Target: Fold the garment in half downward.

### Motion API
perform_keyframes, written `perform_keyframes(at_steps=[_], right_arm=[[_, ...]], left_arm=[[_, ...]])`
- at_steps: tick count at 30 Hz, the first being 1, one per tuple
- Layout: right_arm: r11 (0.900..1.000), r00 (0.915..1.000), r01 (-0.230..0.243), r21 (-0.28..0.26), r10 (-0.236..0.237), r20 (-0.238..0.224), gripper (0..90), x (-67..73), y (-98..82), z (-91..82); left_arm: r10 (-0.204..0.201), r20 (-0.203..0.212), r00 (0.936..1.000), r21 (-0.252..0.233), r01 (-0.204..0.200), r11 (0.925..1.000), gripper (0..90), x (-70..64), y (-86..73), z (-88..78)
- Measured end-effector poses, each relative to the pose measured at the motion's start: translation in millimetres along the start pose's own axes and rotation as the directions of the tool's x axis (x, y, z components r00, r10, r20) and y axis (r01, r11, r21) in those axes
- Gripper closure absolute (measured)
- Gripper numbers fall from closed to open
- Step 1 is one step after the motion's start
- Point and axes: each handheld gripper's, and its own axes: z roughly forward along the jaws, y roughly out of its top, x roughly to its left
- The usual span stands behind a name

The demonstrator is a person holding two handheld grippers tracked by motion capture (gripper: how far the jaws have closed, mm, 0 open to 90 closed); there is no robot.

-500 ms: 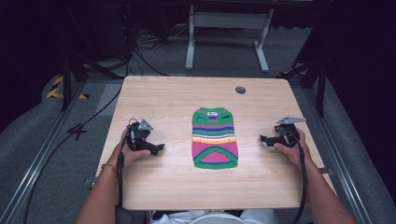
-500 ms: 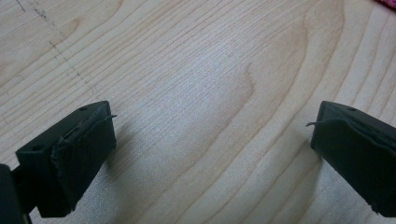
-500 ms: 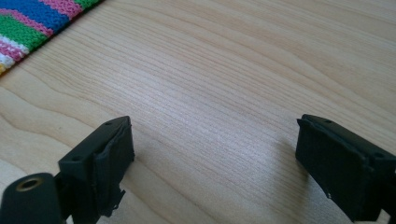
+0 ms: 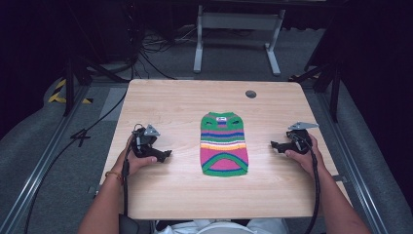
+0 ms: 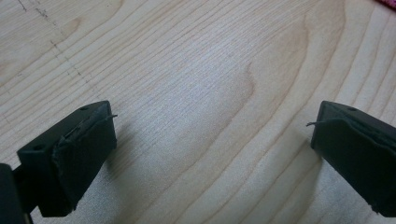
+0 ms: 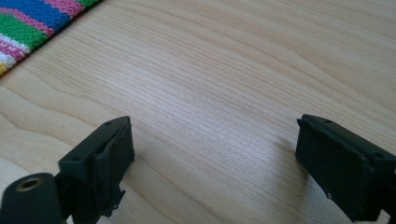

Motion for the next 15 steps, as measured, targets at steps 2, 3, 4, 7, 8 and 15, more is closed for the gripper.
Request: perform_keyframes(at_steps=[2,3,4,7,8,15], right_arm=[[1.0,1.0,0.006,0.008,-0.006,-0.007,13.5,0.3,0.9,-0.6],[1.0,0.9999,0.011,0.01,-0.011,-0.012,14.9,0.4,1.4,-0.8],[1.0,0.9997,0.016,0.016,-0.016,-0.017,16.8,0.8,2.4,-1.1],[0.999,0.9991,0.026,0.028,-0.025,-0.035,20.9,2.5,5.6,-1.1],[0.999,0.9987,0.033,0.032,-0.031,-0.041,24.0,4.4,8.4,-0.8],[0.998,0.994,0.069,-0.001,-0.069,-0.085,38.7,13.3,30.1,0.1]], left_arm=[[0.005,-0.014,0.9999,0.009,-0.005,0.9999,1.4,0.7,1.2,-1.1],[0.001,-0.014,0.9999,0.023,-0.001,0.9997,3.0,0.7,2.2,-2.8],[-0.001,0.003,1.0,0.008,0.001,1.0,6.3,1.4,2.1,-2.8],[-0.007,0.02,0.9998,-0.008,0.007,0.9999,14.5,3.2,2.5,-4.7],[-0.002,0.021,0.9998,-0.013,0.002,0.9999,23.5,4.0,3.9,-4.3],[-0.029,0.056,0.998,-0.048,0.032,0.9983,32.4,11.1,25.2,-3.6]])
